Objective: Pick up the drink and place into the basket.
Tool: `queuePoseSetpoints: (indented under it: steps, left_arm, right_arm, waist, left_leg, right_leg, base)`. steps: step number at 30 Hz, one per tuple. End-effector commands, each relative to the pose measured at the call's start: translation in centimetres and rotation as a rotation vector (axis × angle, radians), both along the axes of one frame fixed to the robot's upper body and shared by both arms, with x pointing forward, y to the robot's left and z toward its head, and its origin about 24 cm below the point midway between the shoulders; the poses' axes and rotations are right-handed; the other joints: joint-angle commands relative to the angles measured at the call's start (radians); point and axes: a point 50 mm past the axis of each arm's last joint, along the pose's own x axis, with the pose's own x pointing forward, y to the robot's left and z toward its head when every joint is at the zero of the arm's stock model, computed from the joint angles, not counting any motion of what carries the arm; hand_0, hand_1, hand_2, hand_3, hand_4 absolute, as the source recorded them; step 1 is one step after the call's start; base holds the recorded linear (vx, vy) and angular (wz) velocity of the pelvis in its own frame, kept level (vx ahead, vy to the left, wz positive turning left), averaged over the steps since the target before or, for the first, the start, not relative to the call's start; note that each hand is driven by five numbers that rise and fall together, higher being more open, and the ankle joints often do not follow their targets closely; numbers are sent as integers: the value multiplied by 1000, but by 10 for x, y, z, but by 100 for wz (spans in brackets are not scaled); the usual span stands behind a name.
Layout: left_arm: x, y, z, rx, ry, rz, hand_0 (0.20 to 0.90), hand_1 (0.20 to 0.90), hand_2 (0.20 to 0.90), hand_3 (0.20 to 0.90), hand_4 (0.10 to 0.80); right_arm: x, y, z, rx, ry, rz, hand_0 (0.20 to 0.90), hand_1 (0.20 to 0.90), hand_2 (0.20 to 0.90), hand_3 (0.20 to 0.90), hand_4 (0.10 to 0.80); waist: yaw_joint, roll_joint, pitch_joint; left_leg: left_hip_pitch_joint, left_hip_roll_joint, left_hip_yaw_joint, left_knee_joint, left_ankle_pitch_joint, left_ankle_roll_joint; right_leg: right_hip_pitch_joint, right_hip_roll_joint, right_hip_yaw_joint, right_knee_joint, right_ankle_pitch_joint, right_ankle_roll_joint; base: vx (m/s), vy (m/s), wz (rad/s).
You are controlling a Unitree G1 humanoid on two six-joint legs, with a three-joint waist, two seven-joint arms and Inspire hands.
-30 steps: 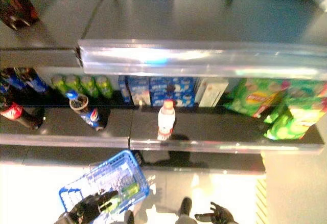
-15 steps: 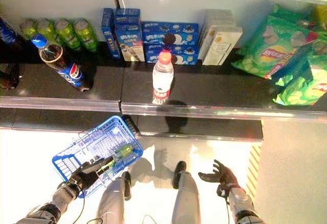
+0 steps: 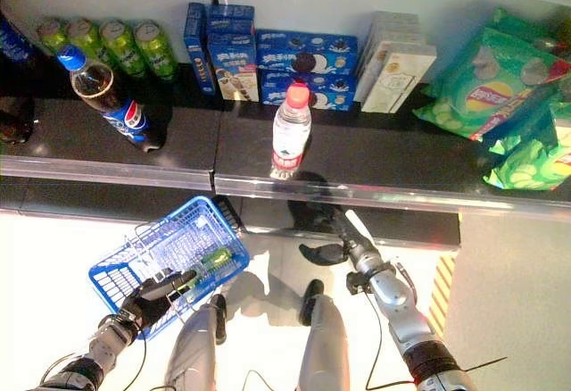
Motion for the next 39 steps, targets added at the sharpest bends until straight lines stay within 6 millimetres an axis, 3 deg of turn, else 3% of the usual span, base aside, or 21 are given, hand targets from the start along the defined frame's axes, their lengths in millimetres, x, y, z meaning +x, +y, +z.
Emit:
queuePoseSetpoints:
  steps: [1,9,21,39]
  left_arm:
    - [-16,-24,-10,-73,-30,-112,300,300,300,200,100]
    - [-16,-27,-11,-77,-35,-119,300,300,300,200,100]
    - [-21,-26,-14,-75,-24,-117,300,300,300,200,100]
    - [-26,-29,-17,-77,1,-128,300,300,300,200,100]
  right_arm:
    - [1,19,54,-16,-267,176,900,900,900,900,800]
    - [-4,31,91,-47,-426,263,900,900,900,900,800]
    - [-10,26,136,2,-623,251,900,900,900,900,800]
    - [-9,-5,141,322,-655,26,900,900,900,900,800]
  waist:
    - [1,10,-51]
    - [-4,13,-33]
    - [-12,20,-17]
    - [-23,23,-9]
  left_leg:
    - [43,-4,5,-131,125,38]
    - [58,-8,13,-139,124,39]
    - [78,-10,15,-142,116,44]
    - [91,-7,13,-136,110,49]
  right_leg:
    - [31,-16,71,21,21,102]
    - [44,-24,63,34,24,106]
    - [48,-29,63,55,31,113]
    - [41,-27,65,74,35,113]
  base:
    - [0,0,0]
    - [17,7,2]
    - [32,0,5]
    - [18,-7,2]
